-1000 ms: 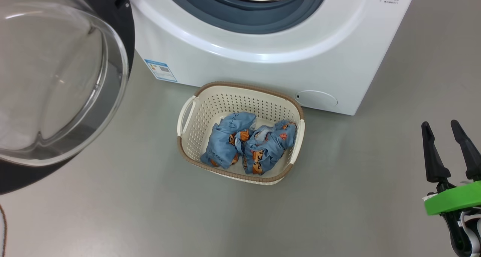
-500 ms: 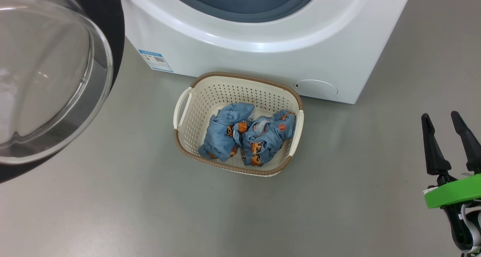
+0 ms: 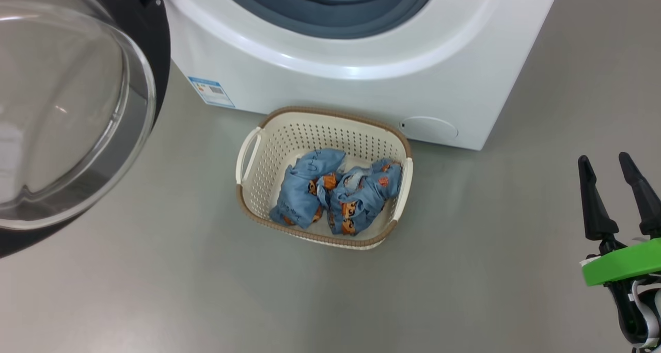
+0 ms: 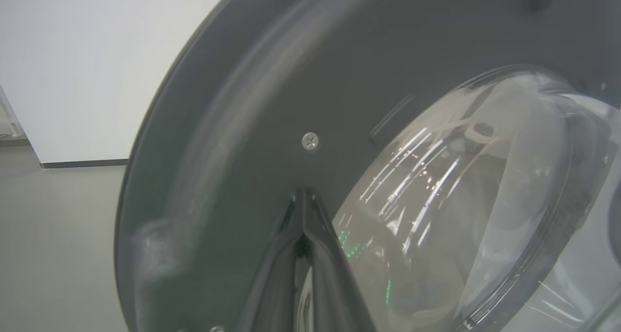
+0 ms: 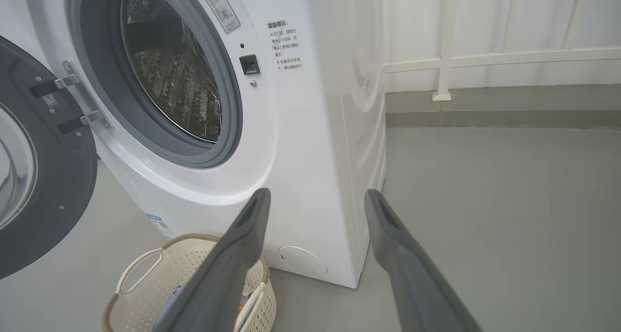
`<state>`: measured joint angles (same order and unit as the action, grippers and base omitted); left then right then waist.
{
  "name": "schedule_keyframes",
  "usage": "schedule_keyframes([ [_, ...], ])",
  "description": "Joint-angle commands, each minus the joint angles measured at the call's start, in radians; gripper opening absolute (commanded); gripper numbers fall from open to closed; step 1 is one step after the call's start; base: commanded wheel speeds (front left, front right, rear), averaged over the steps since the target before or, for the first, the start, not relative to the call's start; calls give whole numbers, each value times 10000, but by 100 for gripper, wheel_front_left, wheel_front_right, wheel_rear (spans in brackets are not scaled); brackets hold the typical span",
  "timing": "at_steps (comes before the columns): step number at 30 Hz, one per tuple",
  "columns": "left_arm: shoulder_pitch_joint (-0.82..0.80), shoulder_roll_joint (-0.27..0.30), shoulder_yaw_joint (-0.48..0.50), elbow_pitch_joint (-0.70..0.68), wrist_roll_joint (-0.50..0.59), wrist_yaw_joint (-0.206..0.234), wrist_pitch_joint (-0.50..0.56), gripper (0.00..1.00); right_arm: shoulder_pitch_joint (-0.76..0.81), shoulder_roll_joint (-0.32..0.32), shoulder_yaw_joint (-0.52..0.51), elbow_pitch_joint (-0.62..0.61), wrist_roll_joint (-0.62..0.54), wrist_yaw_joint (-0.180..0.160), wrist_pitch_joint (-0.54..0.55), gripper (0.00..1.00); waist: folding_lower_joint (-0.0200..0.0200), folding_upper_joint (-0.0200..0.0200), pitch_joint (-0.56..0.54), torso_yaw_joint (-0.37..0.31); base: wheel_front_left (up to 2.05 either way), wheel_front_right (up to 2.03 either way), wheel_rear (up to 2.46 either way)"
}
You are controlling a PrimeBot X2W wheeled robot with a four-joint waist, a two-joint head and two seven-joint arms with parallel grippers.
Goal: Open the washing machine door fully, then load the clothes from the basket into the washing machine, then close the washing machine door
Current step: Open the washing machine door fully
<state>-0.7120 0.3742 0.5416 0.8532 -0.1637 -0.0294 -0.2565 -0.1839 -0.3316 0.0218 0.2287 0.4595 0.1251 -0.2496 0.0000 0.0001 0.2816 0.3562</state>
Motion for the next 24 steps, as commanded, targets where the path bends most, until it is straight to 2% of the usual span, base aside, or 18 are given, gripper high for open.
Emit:
schedule_keyframes([
  [1, 239, 619, 200, -332, 126, -127, -53, 0, -16, -78, 161, -160, -70, 56, -122, 100, 0, -1, -253, 14, 0, 0, 0],
  [12, 1291, -189, 216, -1249, -26, -827, -53, 0, 334, 176, 258, -34, 40, 56, -122, 100, 0, -1, -1293, 95, 0, 0, 0],
  [14, 1562, -306, 128, -1479, -50, -906, -53, 14, 410, 232, 269, -25, 49, 56, -122, 100, 0, -1, -1483, 106, 0, 0, 0],
  [16, 1807, -465, 42, -1705, -232, -967, -53, 45, 506, 289, 267, -19, 51, 56, -122, 100, 0, -1, -1658, 121, 0, 0, 0],
  [18, 2100, -608, -184, -1941, -392, -997, -53, 100, 602, 335, 264, -5, 56, 56, -122, 100, 0, -1, -1815, 134, 0, 0, 0],
  [24, 3089, -771, -1439, -2961, -1254, -1009, -53, 100, 885, 404, 219, -93, 96, 56, -122, 100, 0, -1, -2069, 89, 0, 0, 0],
])
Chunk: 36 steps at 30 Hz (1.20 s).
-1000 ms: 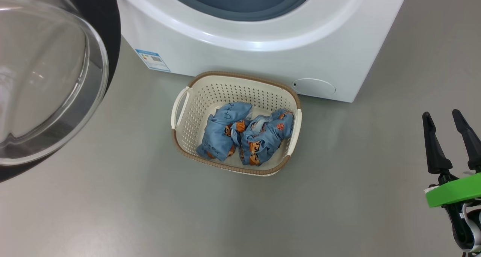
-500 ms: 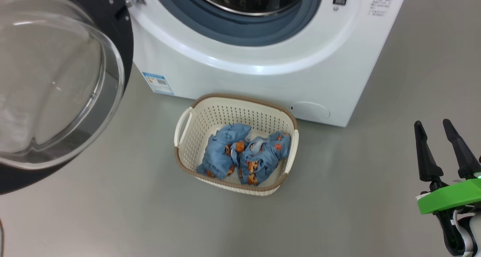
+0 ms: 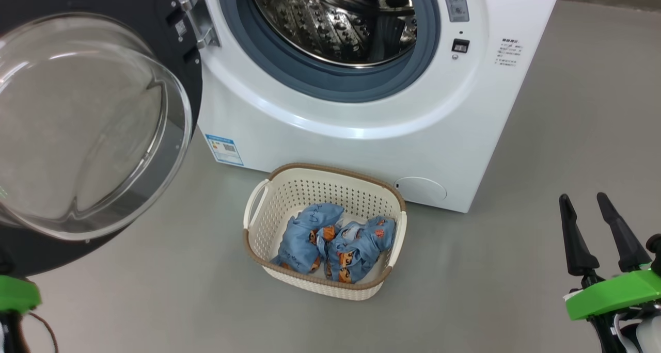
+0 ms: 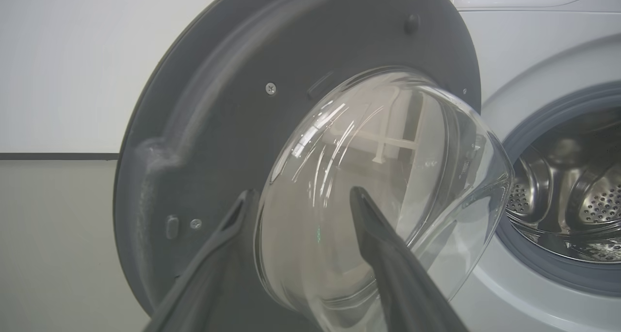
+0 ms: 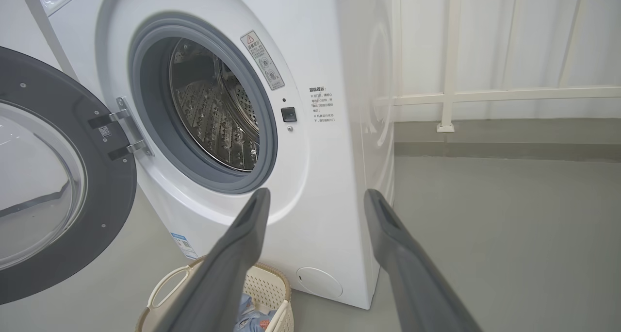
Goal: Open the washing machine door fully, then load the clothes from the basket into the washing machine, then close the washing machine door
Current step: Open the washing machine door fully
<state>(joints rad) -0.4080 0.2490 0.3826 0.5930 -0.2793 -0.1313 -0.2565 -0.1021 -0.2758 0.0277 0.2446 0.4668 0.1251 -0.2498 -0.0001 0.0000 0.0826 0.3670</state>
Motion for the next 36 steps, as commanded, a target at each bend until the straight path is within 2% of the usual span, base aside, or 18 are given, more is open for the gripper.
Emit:
schedule_keyframes([
  [1, 187, 489, -53, -505, -214, 9, -53, 100, 106, -155, 152, -266, 23, 56, -120, 100, 1, 0, -101, -36, 0, 0, 0],
  [10, 965, 464, -1175, -1596, -285, 7, -53, 100, 129, -161, 113, -348, -9, 56, -120, 100, 1, 0, -69, -547, 0, 0, 0],
  [21, 1711, 123, -2114, -2562, -209, 7, -53, 100, 223, -20, 64, -335, -5, 56, -120, 100, 1, 0, -181, -1741, 0, 0, 0],
  [27, 2104, 276, -3042, -2929, -588, 6, -53, 100, 287, 2, 186, -333, -34, 56, -120, 100, 1, 0, -208, -2445, 0, 0, 0],
  [36, 2440, 457, -3516, -3070, -1029, 6, -53, 100, 270, 1, 225, -298, -1, 56, -120, 100, 1, 0, -218, -3247, 0, 0, 0],
])
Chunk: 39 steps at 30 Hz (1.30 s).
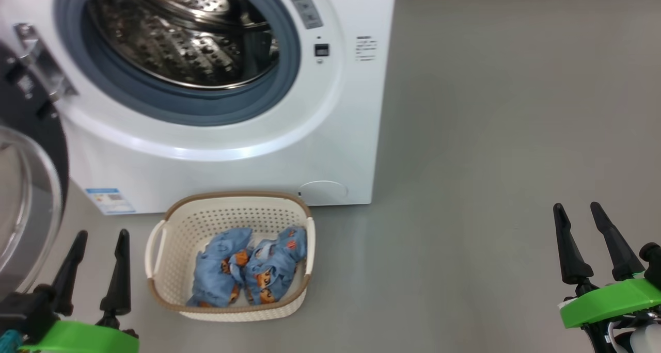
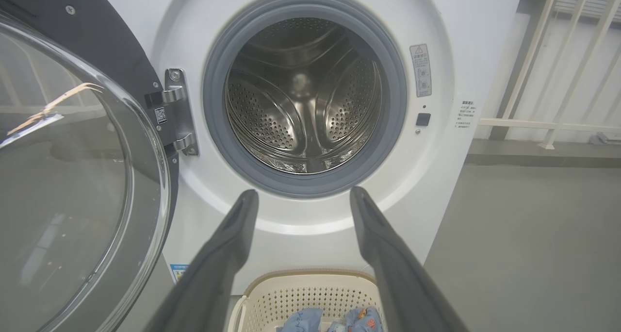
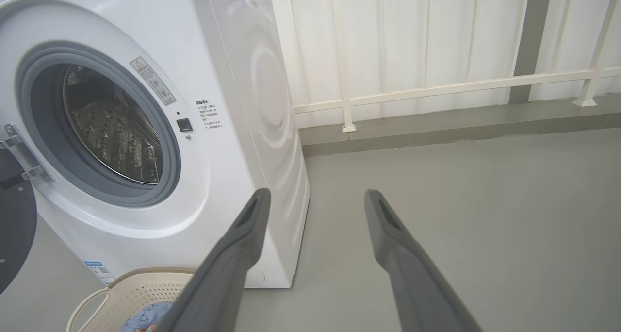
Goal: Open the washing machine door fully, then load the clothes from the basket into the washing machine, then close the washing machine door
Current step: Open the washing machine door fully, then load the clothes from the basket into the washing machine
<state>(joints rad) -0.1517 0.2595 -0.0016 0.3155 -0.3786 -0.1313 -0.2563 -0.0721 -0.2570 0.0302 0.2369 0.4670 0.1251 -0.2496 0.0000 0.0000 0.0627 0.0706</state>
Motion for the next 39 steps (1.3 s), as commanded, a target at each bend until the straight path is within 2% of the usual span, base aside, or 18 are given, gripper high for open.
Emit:
schedule_keyframes([
  [1, -71, 363, 328, -298, -72, 6, -55, 100, -30, -193, 208, -214, -3, 56, -122, 100, 0, 0, -37, -373, 0, 0, 0],
  [16, 516, 29, 496, -320, 265, 6, -55, 100, 206, -127, 155, -194, -2, 56, -122, 100, 0, 0, -307, -1226, 0, 0, 0],
  [39, 567, -41, 561, -554, 90, 6, -55, 100, 259, -5, -19, -229, -33, 56, -122, 100, 0, 0, -349, -1381, 0, 0, 0],
])
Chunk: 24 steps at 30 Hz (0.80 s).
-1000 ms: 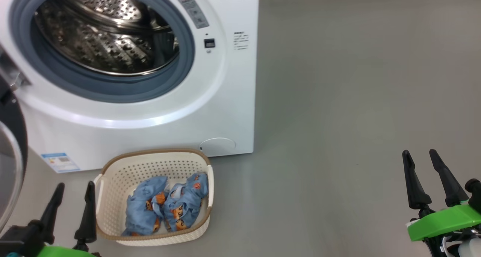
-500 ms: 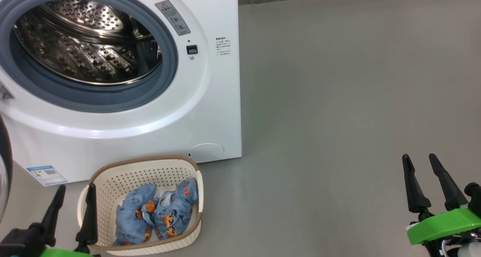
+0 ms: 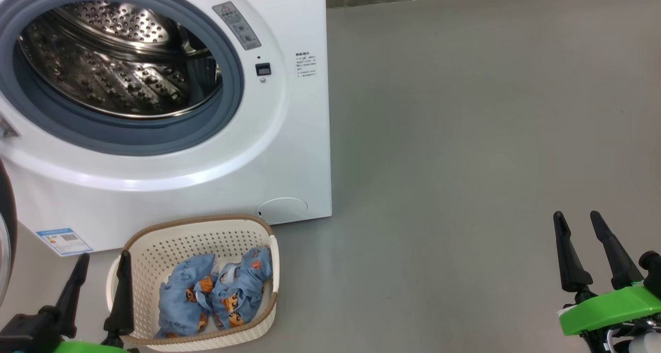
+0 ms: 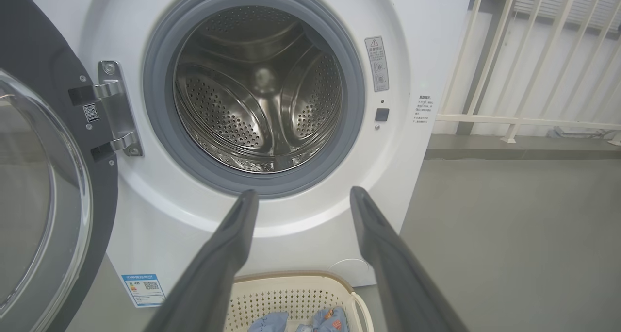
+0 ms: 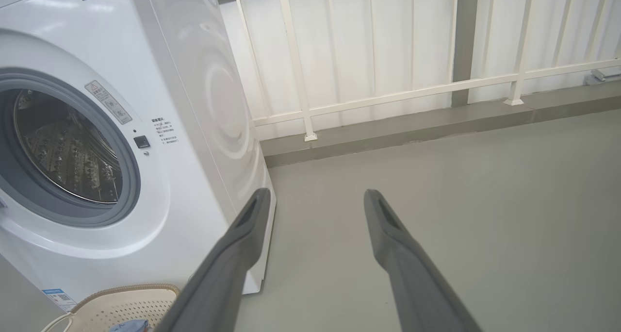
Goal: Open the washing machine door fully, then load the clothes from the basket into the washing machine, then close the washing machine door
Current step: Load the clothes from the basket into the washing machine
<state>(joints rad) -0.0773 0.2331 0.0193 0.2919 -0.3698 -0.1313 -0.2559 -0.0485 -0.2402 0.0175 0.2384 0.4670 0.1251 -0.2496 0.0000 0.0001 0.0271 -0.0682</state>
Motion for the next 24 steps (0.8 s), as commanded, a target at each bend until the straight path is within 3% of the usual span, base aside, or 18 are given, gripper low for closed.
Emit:
schedule_keyframes([
  [1, -181, 217, 331, -333, 10, 6, -59, 100, 19, -171, 106, -248, -36, 56, -122, 100, 0, -1, 15, 13, 0, 0, 0],
  [10, -241, 252, 178, -246, -246, 6, -59, 100, -54, -159, 117, -264, -41, 56, -122, 100, 0, -1, 121, 42, 5, -19, 14],
  [24, -461, 224, 172, -271, -201, 6, -59, 100, -223, -64, 108, -297, -48, 56, -122, 100, 0, -1, 364, 12, 80, -141, 61],
])
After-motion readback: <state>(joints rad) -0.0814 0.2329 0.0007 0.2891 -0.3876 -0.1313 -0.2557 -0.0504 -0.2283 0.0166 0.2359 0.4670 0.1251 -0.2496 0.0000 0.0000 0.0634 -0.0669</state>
